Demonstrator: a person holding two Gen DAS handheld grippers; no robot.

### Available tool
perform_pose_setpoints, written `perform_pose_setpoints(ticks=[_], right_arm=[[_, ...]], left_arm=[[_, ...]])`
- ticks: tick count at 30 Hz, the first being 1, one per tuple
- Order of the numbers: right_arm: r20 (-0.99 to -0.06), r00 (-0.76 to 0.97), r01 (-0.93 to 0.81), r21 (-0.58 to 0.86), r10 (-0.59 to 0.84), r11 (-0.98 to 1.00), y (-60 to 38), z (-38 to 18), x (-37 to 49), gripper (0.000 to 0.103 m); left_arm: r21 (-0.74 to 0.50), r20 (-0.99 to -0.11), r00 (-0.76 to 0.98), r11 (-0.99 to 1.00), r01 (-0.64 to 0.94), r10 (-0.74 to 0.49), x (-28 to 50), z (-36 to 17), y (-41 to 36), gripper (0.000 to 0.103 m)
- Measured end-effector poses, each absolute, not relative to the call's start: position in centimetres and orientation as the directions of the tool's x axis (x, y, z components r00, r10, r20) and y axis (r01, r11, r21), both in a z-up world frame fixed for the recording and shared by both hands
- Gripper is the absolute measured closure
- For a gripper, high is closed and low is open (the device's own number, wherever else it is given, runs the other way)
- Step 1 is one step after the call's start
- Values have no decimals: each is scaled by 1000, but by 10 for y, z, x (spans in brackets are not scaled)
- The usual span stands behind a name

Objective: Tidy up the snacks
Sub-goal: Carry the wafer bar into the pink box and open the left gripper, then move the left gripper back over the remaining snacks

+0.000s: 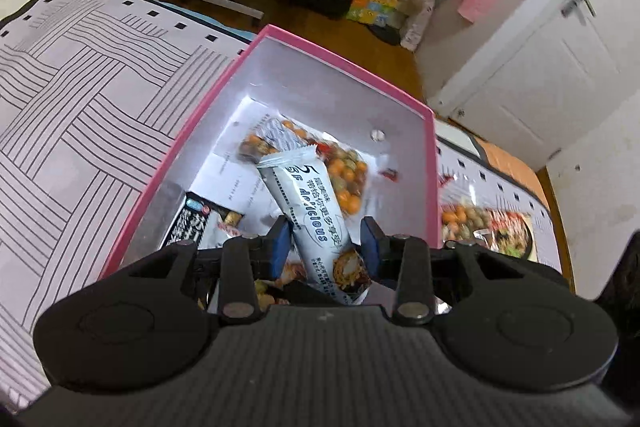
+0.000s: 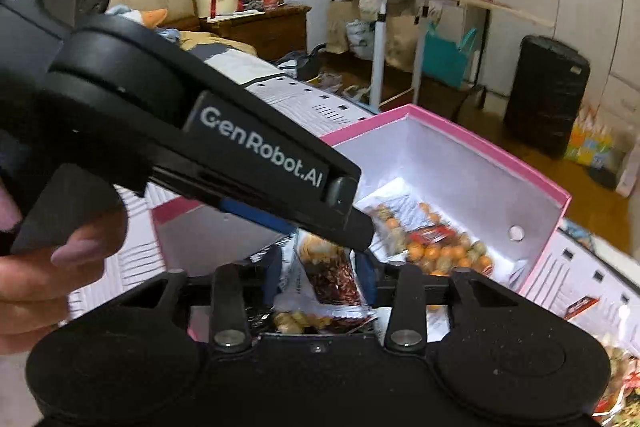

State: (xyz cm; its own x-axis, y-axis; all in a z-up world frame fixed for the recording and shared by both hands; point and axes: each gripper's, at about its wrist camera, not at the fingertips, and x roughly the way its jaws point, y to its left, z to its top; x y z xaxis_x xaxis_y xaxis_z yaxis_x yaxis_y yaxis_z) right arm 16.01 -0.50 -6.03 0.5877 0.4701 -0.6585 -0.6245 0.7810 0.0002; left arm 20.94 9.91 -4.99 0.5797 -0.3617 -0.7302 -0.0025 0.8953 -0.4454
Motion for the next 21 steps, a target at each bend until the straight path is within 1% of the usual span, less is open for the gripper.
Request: perform_pose_setpoints(ticks=[1, 2, 5, 9, 11, 14, 16, 21], right_arm=[[-660, 590, -620, 0, 466, 785, -9, -59, 157, 51], [-656, 593, -617, 3, 467, 787, -14, -56, 152, 51], [-639, 617, -577, 29, 459, 816, -40, -44, 137, 49], [-595, 670, -489, 98, 445, 867, -88, -23, 110, 42], [-592, 692, -438, 109, 412, 892, -112, -14, 96, 41], [-595, 718, -357, 130, 360, 925, -145, -1, 80, 37], [-591, 732, -320, 140, 338, 937, -165, 4, 70, 33], [-557, 775, -275, 131, 300, 953, -200, 6, 49, 28]], left_arm=[[-446, -731, 583, 895, -17, -354, 210, -52, 100, 54], [-440, -733, 586, 898, -21, -346, 209, -53, 100, 51], [-390, -728, 609, 921, 9, -315, 199, -47, 96, 46], [-362, -689, 660, 931, 45, -300, 179, -35, 98, 44], [-364, -660, 684, 929, 72, -312, 166, -29, 99, 45], [-342, -655, 684, 933, 111, -322, 152, -15, 92, 46], [-337, -642, 688, 930, 145, -340, 144, -3, 84, 46], [-333, -619, 670, 910, 248, -410, 125, 25, 46, 46]])
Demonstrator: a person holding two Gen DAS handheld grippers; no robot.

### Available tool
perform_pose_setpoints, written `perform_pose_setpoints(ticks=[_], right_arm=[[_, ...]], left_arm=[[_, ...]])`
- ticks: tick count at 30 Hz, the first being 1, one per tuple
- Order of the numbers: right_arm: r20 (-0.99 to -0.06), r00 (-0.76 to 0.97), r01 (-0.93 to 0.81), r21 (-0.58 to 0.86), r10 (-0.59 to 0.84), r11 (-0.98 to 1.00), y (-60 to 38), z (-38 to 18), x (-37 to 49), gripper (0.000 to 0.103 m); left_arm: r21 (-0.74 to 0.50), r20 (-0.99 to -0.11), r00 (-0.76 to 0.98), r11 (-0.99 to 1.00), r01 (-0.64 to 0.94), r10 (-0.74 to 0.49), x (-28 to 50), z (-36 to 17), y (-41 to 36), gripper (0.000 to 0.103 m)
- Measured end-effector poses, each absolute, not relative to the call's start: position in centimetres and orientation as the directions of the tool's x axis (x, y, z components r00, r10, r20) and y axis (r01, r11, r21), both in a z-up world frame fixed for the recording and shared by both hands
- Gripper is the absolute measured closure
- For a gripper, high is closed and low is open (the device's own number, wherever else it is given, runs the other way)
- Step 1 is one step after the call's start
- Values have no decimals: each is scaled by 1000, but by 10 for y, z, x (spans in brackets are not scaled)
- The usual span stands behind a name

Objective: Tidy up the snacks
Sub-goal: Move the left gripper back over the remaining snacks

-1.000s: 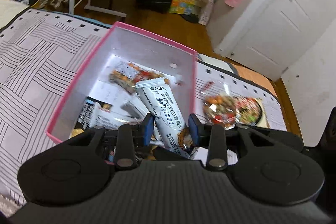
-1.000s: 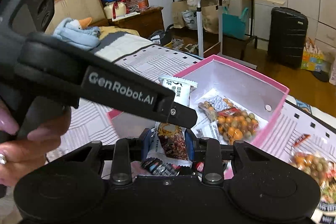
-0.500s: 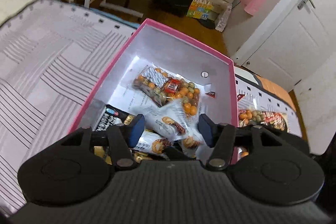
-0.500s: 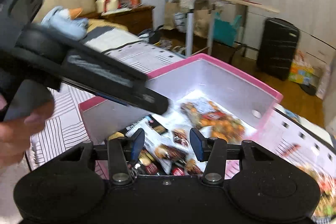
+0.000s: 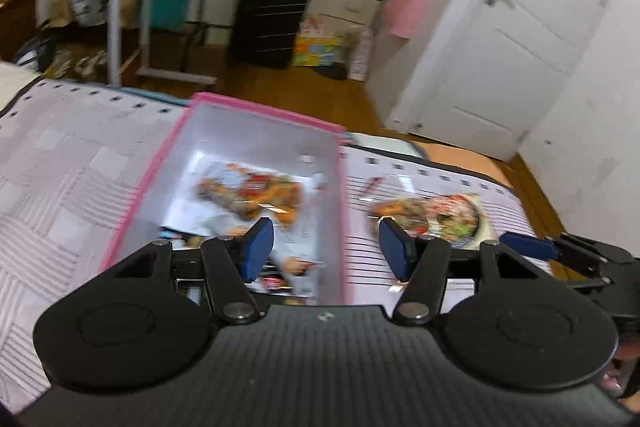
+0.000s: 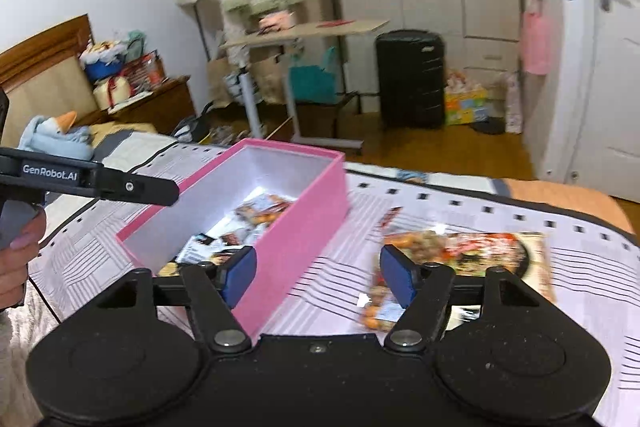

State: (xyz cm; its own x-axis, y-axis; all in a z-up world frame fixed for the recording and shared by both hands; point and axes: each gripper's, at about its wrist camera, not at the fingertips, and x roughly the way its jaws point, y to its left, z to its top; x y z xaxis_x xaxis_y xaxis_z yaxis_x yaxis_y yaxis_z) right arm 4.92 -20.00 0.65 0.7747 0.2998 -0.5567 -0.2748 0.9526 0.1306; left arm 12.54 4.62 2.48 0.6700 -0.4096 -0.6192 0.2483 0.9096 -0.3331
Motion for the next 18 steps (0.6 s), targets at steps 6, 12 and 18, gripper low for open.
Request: perform_pose_setpoints(ticks=[6, 12, 18], right_arm=[[-554, 788, -274, 73, 267, 959, -204, -23, 52, 18], [-535, 811, -283, -3, 238, 959, -208, -72, 80, 16], [-566, 788, -321, -42, 242, 946, -214, -113, 118, 12]], left_arm=[[-390, -616, 594, 855, 341, -518, 124, 21, -17, 46], [-445, -649, 526, 835, 323, -550, 144, -24, -72, 46], [-369, -700, 524, 874, 316, -485, 171, -66, -114, 46]])
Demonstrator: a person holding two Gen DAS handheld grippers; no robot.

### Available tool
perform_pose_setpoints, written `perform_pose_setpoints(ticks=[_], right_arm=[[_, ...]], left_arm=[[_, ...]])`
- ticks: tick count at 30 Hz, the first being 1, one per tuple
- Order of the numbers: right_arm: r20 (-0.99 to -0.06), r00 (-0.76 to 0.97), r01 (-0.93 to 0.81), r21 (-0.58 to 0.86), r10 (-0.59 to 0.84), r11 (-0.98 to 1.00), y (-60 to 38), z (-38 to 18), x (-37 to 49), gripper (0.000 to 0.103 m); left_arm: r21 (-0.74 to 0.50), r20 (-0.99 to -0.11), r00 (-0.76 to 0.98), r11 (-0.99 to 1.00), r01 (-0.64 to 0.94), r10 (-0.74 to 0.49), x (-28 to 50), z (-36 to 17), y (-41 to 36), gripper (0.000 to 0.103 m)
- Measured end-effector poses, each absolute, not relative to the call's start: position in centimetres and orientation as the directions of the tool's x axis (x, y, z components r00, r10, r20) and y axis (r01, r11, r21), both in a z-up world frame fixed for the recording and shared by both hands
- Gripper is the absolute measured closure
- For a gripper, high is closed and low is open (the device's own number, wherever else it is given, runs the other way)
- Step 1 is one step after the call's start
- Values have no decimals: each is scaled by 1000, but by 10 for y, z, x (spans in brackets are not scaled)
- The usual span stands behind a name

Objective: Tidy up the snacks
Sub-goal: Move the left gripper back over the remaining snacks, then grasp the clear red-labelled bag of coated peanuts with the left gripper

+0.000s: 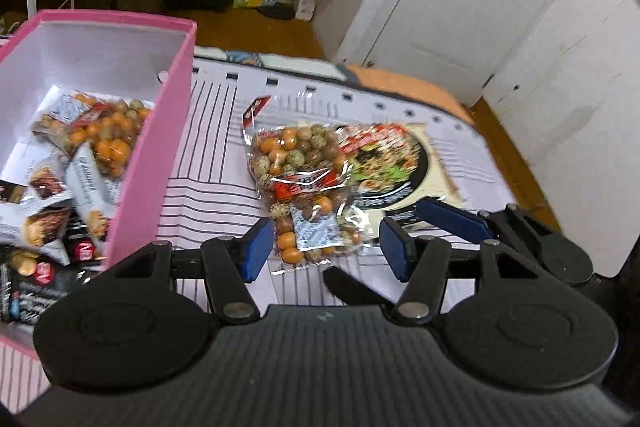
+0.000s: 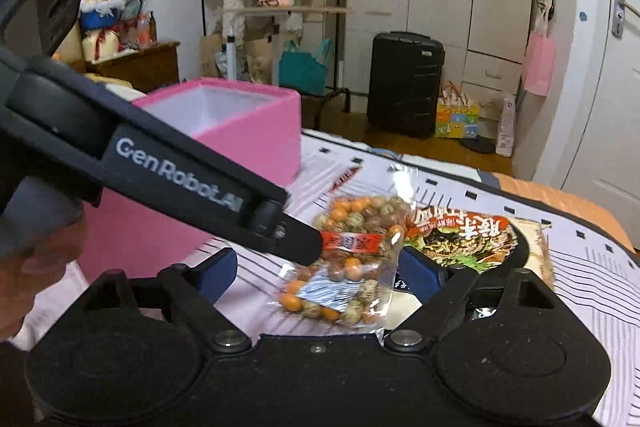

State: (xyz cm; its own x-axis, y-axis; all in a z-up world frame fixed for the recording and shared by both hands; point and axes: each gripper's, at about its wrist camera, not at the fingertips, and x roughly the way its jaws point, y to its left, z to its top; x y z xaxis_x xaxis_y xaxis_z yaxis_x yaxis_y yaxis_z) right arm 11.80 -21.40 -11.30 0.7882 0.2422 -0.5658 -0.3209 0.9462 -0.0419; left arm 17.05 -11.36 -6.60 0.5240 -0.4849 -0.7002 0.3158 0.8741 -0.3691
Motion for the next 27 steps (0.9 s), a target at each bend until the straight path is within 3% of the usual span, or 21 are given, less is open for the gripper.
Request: perform_pose_setpoints(ticks=[6, 12, 20, 24, 25, 27], right_arm=[[-626, 743, -295, 12, 237, 955, -225, -138, 147, 12], [-622, 685, -359, 165, 379, 919, -233, -147, 156, 8], [-626, 693, -367, 120, 357, 923, -220, -155, 146, 11], [-624, 683, -390, 128, 380, 912, -215, -152, 127, 39], [-626, 687, -375, 130, 369, 918, -216, -152, 124, 51], [-623, 689, -360, 151, 371, 921, -220, -152, 119, 58]], left_arm=[[-390, -734, 475, 873, 291, -486, 205, -100, -132, 47], [-469, -747, 411, 853, 231, -522, 222, -125, -127, 53], [-511, -742, 366, 828, 233, -561, 225, -133, -124, 54], [-699, -646, 235, 687, 201, -726, 224, -133, -117, 54], [-714, -643, 220, 678, 176, -734, 222, -133, -116, 55], [-697, -655, 229, 692, 185, -721, 215, -131, -116, 55]])
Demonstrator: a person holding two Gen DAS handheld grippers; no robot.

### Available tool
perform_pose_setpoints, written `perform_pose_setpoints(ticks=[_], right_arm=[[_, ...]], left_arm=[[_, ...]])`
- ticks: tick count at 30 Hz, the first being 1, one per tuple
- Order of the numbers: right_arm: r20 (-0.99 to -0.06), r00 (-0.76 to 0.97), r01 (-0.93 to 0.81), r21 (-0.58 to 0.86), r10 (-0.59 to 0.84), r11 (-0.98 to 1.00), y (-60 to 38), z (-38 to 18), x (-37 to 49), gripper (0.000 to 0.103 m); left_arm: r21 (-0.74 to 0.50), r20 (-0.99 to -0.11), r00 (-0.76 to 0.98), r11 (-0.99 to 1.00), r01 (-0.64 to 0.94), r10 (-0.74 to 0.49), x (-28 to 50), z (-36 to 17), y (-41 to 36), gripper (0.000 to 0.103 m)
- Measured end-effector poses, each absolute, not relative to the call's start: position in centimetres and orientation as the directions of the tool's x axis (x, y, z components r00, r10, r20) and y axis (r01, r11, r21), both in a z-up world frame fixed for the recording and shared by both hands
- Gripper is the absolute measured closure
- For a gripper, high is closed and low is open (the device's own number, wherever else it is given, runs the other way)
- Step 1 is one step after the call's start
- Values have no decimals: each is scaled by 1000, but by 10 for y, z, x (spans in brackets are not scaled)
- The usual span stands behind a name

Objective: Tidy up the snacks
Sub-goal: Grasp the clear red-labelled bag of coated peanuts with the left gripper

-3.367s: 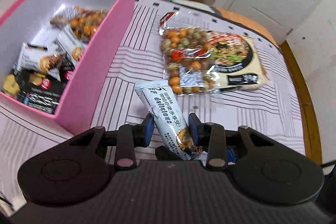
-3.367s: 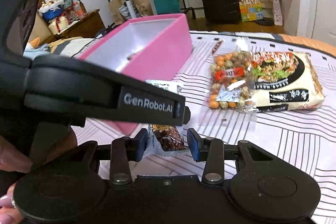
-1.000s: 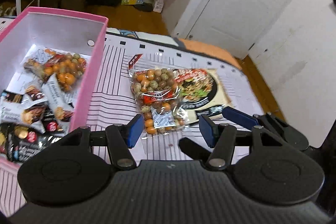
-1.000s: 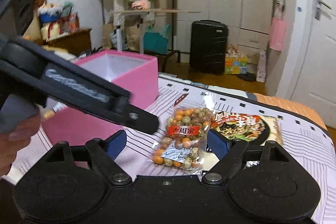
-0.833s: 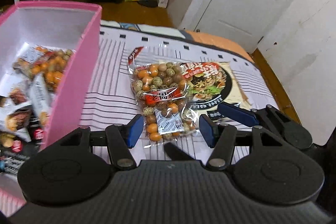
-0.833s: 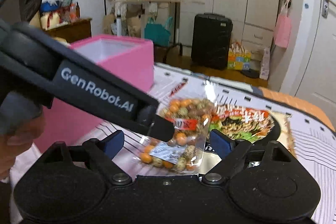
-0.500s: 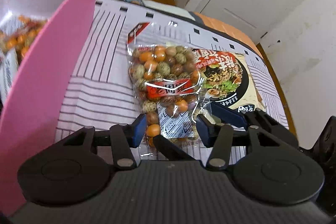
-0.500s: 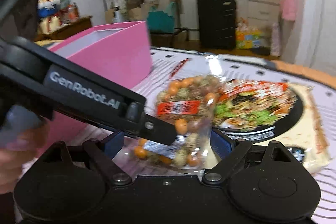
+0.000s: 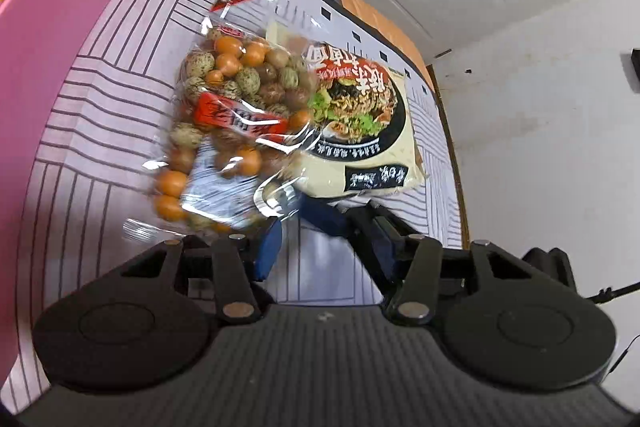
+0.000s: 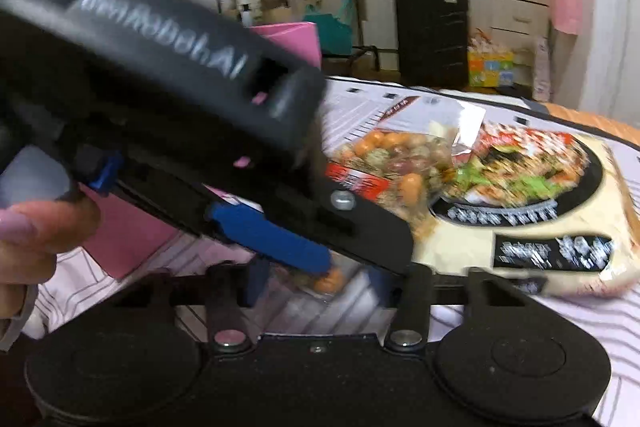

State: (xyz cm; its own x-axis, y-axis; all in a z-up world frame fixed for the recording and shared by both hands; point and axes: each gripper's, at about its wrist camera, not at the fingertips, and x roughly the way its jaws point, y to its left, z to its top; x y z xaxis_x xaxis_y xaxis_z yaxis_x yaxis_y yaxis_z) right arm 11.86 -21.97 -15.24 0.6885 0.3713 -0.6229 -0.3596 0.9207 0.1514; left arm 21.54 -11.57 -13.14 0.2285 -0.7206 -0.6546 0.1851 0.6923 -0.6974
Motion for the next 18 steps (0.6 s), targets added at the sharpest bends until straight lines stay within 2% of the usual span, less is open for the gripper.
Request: perform_pose_setpoints(ticks=[4, 10, 16, 17, 18], right_arm=[[-608, 690, -315, 236, 392, 920, -233, -151, 108, 76], [-596, 695, -327, 235, 401, 915, -249, -138, 78, 79], [-655, 682, -282, 173, 324, 944, -267, -136, 64, 75], [-675, 674, -262, 162, 301, 951, -268, -137, 65, 72], [-700, 658, -242, 154, 278, 958, -267, -139, 67, 60]], left_arm=[[-593, -701, 317, 769, 239, -639, 202, -124, -117, 55], [-514, -708, 399, 812, 275, -583, 193, -108, -113, 54], [-426, -728, 469, 866, 261, -499, 195, -104, -114, 42], [-419, -732, 470, 870, 259, -492, 195, -106, -114, 42], [-416, -739, 465, 873, 256, -488, 195, -110, -115, 42]])
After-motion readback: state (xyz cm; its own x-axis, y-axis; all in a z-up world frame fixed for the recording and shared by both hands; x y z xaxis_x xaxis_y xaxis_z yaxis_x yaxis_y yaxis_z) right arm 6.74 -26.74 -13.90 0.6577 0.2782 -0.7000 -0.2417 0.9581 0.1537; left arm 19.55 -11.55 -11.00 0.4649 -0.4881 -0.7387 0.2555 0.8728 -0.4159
